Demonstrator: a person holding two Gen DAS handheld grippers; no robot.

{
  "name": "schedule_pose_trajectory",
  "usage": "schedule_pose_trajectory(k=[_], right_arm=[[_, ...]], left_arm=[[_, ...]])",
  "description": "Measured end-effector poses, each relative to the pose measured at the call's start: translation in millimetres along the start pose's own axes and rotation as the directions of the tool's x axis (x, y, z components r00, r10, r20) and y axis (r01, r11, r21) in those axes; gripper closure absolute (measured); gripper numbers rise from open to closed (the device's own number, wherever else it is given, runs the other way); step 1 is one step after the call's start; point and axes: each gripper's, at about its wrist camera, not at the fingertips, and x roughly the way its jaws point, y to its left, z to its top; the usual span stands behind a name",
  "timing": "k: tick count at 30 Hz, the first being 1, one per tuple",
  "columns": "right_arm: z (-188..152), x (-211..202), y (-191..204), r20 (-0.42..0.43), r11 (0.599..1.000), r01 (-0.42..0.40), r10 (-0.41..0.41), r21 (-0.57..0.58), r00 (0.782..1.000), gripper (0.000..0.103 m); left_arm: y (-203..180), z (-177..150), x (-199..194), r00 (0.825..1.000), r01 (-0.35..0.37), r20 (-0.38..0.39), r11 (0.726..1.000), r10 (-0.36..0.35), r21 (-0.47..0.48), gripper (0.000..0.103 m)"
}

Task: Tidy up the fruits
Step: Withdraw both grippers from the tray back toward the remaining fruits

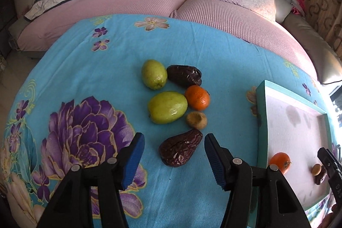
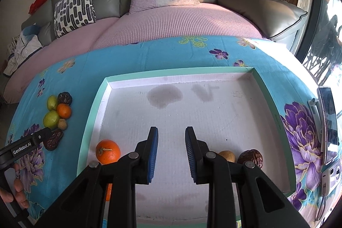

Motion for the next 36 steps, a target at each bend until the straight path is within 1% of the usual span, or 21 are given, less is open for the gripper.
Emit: schedule_pose_trajectory(k=[2,4,8,9,10,11,15,16,17,18,19,23,27,33,36], right_arm=[[-0.2,2.0,-1.8,-0.008,1.000,0.003,-0.003,0.008,1.000,0.076],[-0.7,4.3,-3.9,-0.019,1.000,0.005,-0.004,0.018,1.000,0.076],[-1.7,6.2,-6.7,-0.031,1.000,0.009,-0.008,0.030,1.000,0.076],[-1.8,6.3,-7.0,-0.032,0.999,0.010,-0.009,0.031,0.999,0.074],[-2.0,6.6,-7.3,-0.034,0.999,0.011,-0.010,0.031,0.999,0.068],[-2.1,6.7,-7.5,-0.034,0.999,0.012,-0.011,0.032,0.999,0.066],[-2.1,7.1,-8.0,-0.038,0.999,0.010,-0.009,0.031,0.999,0.066],[-2.1,7.3,-7.9,-0.039,1.000,0.009,-0.008,0.029,0.999,0.060],[-2.1,7.6,-7.9,-0.038,1.000,0.009,-0.008,0.027,0.999,0.040],[-2.0,8.0,-7.8,-0.035,1.000,0.010,-0.009,0.027,0.999,0.029],[-2.1,7.9,-7.8,-0.028,1.000,0.014,-0.013,0.027,1.000,0.015],[-2.0,7.9,-6.1,-0.017,1.000,0.025,-0.025,0.005,1.000,0.013],[-2.3,8.1,-4.4,-0.006,1.000,0.013,-0.013,-0.001,1.000,0.009],[0.5,0.7,-0.2,0.071,1.000,-0.001,0.002,-0.007,0.997,0.008],[2.2,-0.8,2.1,0.089,1.000,-0.013,0.013,-0.003,0.996,0.008]], left_arm=[[-1.3,-1.4,0.9,1.000,-0.005,-0.001,1.000,0.005,0.011,0.037],[-2.9,-1.8,2.1,1.000,-0.012,-0.003,1.000,0.012,0.021,0.031],[-5.0,-2.5,2.4,1.000,-0.016,-0.005,0.999,0.017,0.029,0.027],[-5.0,-2.5,2.8,1.000,-0.019,-0.005,0.999,0.019,0.031,0.027],[-5.5,-2.6,2.9,1.000,-0.023,-0.005,0.999,0.024,0.035,0.027],[-5.9,-2.9,2.8,1.000,-0.028,-0.005,0.999,0.028,0.038,0.026],[-5.4,-3.2,5.6,0.999,-0.037,-0.008,0.998,0.037,0.041,0.025],[-5.4,-3.8,5.6,0.999,-0.040,-0.008,0.998,0.040,0.042,0.020],[-4.7,-4.2,6.3,0.999,-0.046,-0.008,0.998,0.047,0.042,0.015],[-4.2,-4.4,7.0,0.998,-0.058,-0.006,0.997,0.058,0.042,0.003],[-3.9,-4.9,6.9,0.998,-0.069,-0.001,0.997,0.069,0.044,0.000],[-2.6,-5.6,7.5,0.995,-0.096,0.009,0.994,0.095,0.057,0.000],[-1.3,-4.7,7.0,0.995,-0.096,0.012,0.994,0.095,0.056,0.000],[-1.0,-2.3,4.2,0.996,-0.091,0.032,0.994,0.089,0.064,0.000],[-1.4,-1.4,2.2,0.996,-0.076,0.044,0.995,0.073,0.071,0.000]])
